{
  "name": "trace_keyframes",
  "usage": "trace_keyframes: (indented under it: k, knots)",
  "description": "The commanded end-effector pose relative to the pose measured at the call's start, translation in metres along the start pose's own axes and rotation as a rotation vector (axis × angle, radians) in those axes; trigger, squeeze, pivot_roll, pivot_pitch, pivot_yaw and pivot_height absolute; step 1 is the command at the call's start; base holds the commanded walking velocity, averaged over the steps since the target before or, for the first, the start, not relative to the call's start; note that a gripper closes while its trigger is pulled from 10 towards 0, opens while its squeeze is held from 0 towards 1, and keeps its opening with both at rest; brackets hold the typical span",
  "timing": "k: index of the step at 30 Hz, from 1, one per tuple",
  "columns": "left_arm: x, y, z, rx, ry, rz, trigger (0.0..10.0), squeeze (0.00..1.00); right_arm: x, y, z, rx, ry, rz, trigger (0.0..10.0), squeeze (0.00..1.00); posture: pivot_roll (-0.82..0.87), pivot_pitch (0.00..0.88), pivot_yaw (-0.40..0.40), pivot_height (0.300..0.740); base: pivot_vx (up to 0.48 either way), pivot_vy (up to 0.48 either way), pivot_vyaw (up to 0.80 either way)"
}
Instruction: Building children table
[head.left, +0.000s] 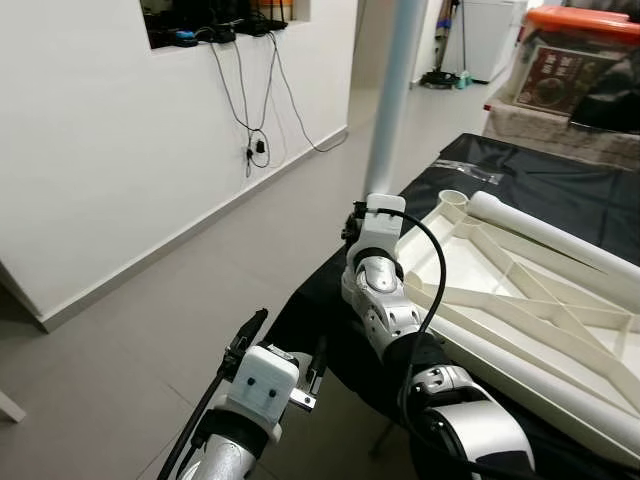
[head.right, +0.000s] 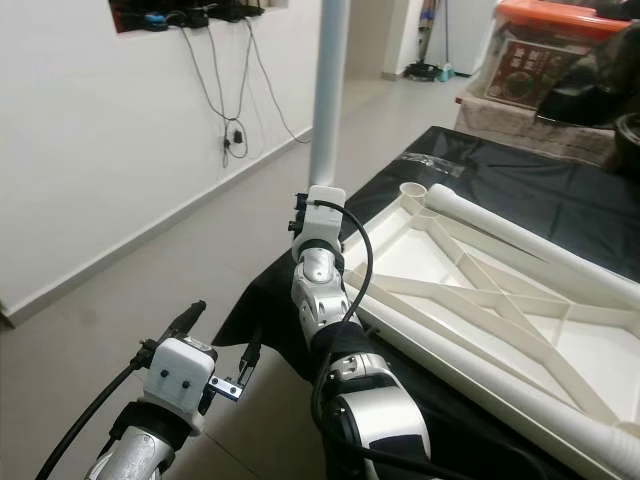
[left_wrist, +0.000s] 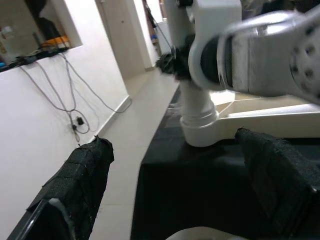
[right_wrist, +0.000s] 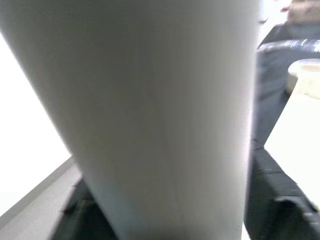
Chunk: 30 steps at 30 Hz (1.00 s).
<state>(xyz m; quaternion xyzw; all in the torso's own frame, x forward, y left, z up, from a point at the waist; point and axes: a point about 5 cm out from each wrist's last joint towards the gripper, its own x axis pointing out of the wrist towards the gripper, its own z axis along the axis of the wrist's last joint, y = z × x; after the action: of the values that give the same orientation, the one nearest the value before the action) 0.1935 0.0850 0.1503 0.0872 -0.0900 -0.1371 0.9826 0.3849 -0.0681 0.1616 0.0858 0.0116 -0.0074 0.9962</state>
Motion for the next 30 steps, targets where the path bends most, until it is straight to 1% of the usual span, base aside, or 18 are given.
trace_keyframes:
  k: [1, 5, 7, 8, 9, 10, 12, 14, 16, 17, 18, 19, 21, 22, 23, 26, 27, 30]
  knots:
    - [0.0, -0.001, -0.005, -0.006, 0.02, -0.003, 10.0, 0.0, -0.001, 0.006, 0.007, 0.004, -0.048, 0.038, 10.0, 0.0, 0.07, 0.03, -0.027, 0.74, 0.0, 0.0, 0.0]
    - [0.0, -0.001, -0.005, -0.006, 0.02, -0.004, 10.0, 0.0, 0.0, 0.005, 0.009, 0.029, -0.06, 0.089, 10.0, 0.0, 0.08, 0.032, -0.027, 0.74, 0.0, 0.0, 0.0]
    - [0.0, -0.001, -0.005, -0.005, 0.02, -0.001, 10.0, 0.0, 0.003, 0.003, 0.014, 0.056, -0.073, 0.145, 10.0, 0.0, 0.08, 0.032, -0.027, 0.74, 0.0, 0.0, 0.0]
    - [0.0, 0.0, -0.005, -0.005, 0.02, -0.001, 10.0, 0.0, 0.004, 0.002, 0.016, 0.084, -0.071, 0.185, 10.0, 0.0, 0.08, 0.032, -0.027, 0.74, 0.0, 0.0, 0.0]
    - [0.0, 0.0, -0.005, -0.005, 0.02, -0.001, 10.0, 0.0, 0.004, 0.002, 0.016, 0.084, -0.071, 0.185, 10.0, 0.0, 0.08, 0.032, -0.027, 0.74, 0.0, 0.0, 0.0]
    - [0.0, 0.0, -0.005, -0.005, 0.021, 0.0, 10.0, 0.0, 0.007, 0.006, 0.021, 0.111, -0.054, 0.359, 10.0, 0.0, 0.08, 0.032, -0.028, 0.74, 0.0, 0.0, 0.0]
    - [0.0, -0.001, -0.005, -0.006, 0.02, -0.001, 10.0, 0.0, 0.007, 0.008, 0.02, 0.074, -0.011, 0.531, 10.0, 0.0, 0.08, 0.032, -0.028, 0.74, 0.0, 0.0, 0.0]
    - [0.0, -0.001, -0.005, -0.007, 0.02, -0.002, 10.0, 0.0, 0.006, 0.007, 0.019, 0.052, 0.006, 0.591, 10.0, 0.0, 0.08, 0.032, -0.028, 0.74, 0.0, 0.0, 0.0]
    - [0.0, -0.001, -0.005, -0.007, 0.02, -0.002, 10.0, 0.0, 0.006, 0.007, 0.019, 0.052, 0.006, 0.591, 10.0, 0.0, 0.08, 0.032, -0.028, 0.74, 0.0, 0.0, 0.0]
    - [0.0, -0.001, -0.005, -0.007, 0.019, -0.002, 10.0, 0.0, 0.005, 0.008, 0.019, 0.05, 0.028, 0.671, 10.0, 0.0, 0.08, 0.03, -0.031, 0.74, 0.0, 0.0, 0.0]
    - [0.0, -0.001, -0.005, -0.006, 0.019, -0.001, 10.0, 0.0, 0.002, 0.01, 0.018, 0.045, 0.059, 0.781, 10.0, 0.0, 0.08, 0.03, -0.031, 0.74, 0.0, 0.0, 0.0]
    - [0.0, -0.001, -0.005, -0.006, 0.019, -0.001, 10.0, 0.0, 0.002, 0.01, 0.018, 0.045, 0.059, 0.781, 10.0, 0.0, 0.08, 0.03, -0.031, 0.74, 0.0, 0.0, 0.0]
    - [0.0, -0.001, -0.006, -0.005, 0.019, 0.0, 10.0, 0.0, -0.003, 0.014, 0.017, 0.022, 0.113, 0.96, 10.0, 0.0, 0.08, 0.028, -0.032, 0.74, 0.0, 0.0, 0.0]
    - [0.0, -0.001, -0.006, -0.005, 0.02, 0.0, 10.0, 0.0, -0.006, 0.018, 0.016, -0.008, 0.139, 1.038, 10.0, 0.0, 0.08, 0.028, -0.032, 0.74, 0.0, 0.0, 0.0]
    - [0.0, -0.001, -0.006, -0.005, 0.02, 0.0, 10.0, 0.0, -0.006, 0.018, 0.016, -0.008, 0.139, 1.038, 10.0, 0.0, 0.08, 0.028, -0.032, 0.74, 0.0, 0.0, 0.0]
    - [0.001, -0.001, -0.007, -0.005, 0.021, 0.0, 10.0, 0.0, -0.012, 0.026, 0.014, -0.055, 0.2, 1.198, 10.0, 0.0, 0.09, 0.02, -0.036, 0.74, 0.0, 0.0, 0.0]
    - [0.001, -0.001, -0.007, -0.005, 0.021, 0.0, 10.0, 0.0, -0.012, 0.026, 0.014, -0.055, 0.2, 1.198, 10.0, 0.0, 0.09, 0.02, -0.036, 0.74, 0.0, 0.0, 0.0]
    - [0.0, -0.001, -0.007, -0.004, 0.023, 0.005, 10.0, 0.0, -0.016, 0.031, 0.015, -0.075, 0.212, 1.314, 10.0, 0.0, 0.09, 0.017, -0.041, 0.74, 0.0, 0.0, 0.0]
